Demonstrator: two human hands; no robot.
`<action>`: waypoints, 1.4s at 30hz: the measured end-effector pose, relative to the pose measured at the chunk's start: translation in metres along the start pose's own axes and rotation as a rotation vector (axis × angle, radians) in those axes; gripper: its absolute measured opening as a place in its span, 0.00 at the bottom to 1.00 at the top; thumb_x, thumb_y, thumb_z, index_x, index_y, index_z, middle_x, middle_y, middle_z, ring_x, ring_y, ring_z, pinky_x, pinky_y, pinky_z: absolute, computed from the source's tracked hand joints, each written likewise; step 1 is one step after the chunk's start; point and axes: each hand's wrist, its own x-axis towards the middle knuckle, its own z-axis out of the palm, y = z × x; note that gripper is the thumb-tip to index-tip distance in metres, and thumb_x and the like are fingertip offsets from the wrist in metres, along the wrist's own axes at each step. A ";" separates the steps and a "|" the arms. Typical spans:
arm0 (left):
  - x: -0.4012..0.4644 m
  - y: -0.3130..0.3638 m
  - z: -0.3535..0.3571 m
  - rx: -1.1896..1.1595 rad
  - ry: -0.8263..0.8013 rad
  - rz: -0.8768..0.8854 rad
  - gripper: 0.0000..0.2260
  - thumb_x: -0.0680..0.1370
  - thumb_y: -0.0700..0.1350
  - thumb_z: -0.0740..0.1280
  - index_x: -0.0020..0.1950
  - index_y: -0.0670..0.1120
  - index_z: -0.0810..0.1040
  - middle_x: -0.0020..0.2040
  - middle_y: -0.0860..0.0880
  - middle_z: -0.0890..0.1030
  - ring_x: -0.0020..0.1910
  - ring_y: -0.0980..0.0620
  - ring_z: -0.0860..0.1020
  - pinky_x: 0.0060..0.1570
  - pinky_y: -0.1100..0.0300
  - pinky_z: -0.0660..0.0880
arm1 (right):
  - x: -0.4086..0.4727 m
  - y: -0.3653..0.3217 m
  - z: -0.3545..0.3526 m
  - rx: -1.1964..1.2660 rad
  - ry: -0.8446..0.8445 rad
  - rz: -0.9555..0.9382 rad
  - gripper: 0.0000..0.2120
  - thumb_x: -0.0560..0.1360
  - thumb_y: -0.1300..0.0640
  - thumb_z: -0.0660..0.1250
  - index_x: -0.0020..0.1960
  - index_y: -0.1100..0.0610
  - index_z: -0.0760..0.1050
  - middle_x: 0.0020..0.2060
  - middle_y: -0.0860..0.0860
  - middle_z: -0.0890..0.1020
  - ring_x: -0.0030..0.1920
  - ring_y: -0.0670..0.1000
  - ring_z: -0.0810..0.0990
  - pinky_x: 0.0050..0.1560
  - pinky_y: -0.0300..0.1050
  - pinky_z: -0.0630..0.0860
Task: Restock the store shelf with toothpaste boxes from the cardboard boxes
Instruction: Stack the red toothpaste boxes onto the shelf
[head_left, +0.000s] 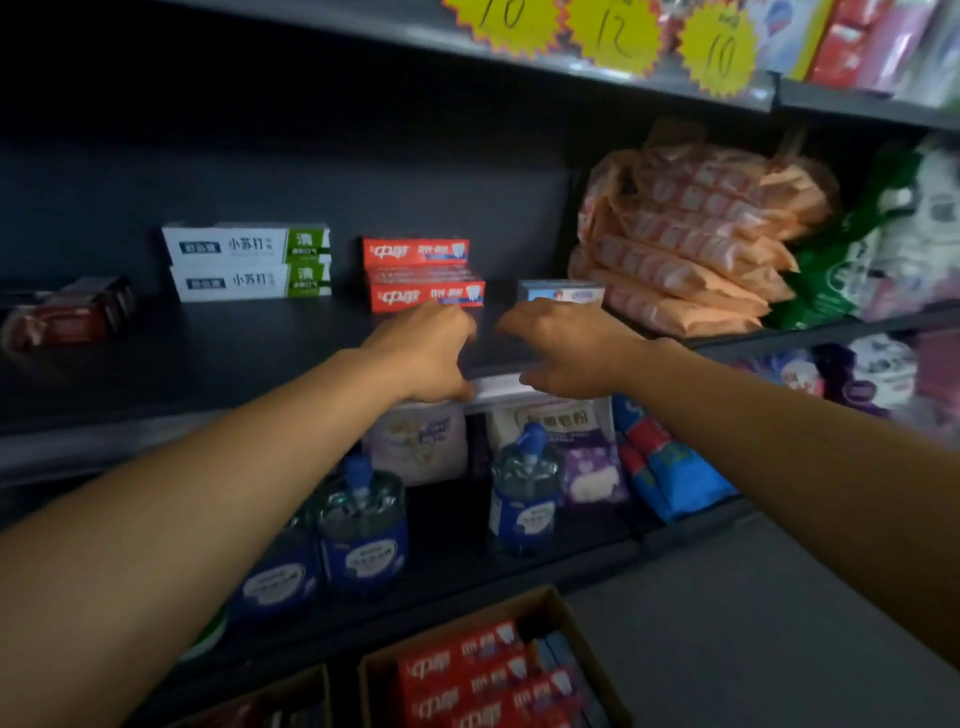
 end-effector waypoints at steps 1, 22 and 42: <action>-0.006 0.005 0.007 -0.010 -0.022 0.005 0.24 0.66 0.53 0.77 0.58 0.46 0.78 0.56 0.46 0.79 0.53 0.44 0.78 0.52 0.49 0.77 | -0.011 -0.004 0.007 0.000 -0.003 -0.002 0.28 0.73 0.52 0.68 0.71 0.54 0.64 0.66 0.52 0.71 0.66 0.55 0.70 0.58 0.50 0.70; -0.096 0.037 0.295 -0.241 -0.655 -0.048 0.17 0.69 0.52 0.74 0.55 0.50 0.78 0.53 0.50 0.80 0.48 0.52 0.79 0.47 0.55 0.78 | -0.146 -0.048 0.308 0.402 -0.486 -0.073 0.26 0.73 0.43 0.68 0.68 0.48 0.67 0.67 0.50 0.71 0.65 0.52 0.71 0.66 0.49 0.69; -0.102 0.017 0.346 -0.272 -0.762 -0.095 0.15 0.69 0.50 0.75 0.53 0.52 0.77 0.54 0.51 0.79 0.47 0.55 0.77 0.43 0.61 0.74 | -0.157 -0.067 0.399 0.349 -0.653 -0.256 0.29 0.80 0.49 0.61 0.76 0.53 0.55 0.73 0.54 0.65 0.70 0.54 0.68 0.69 0.47 0.65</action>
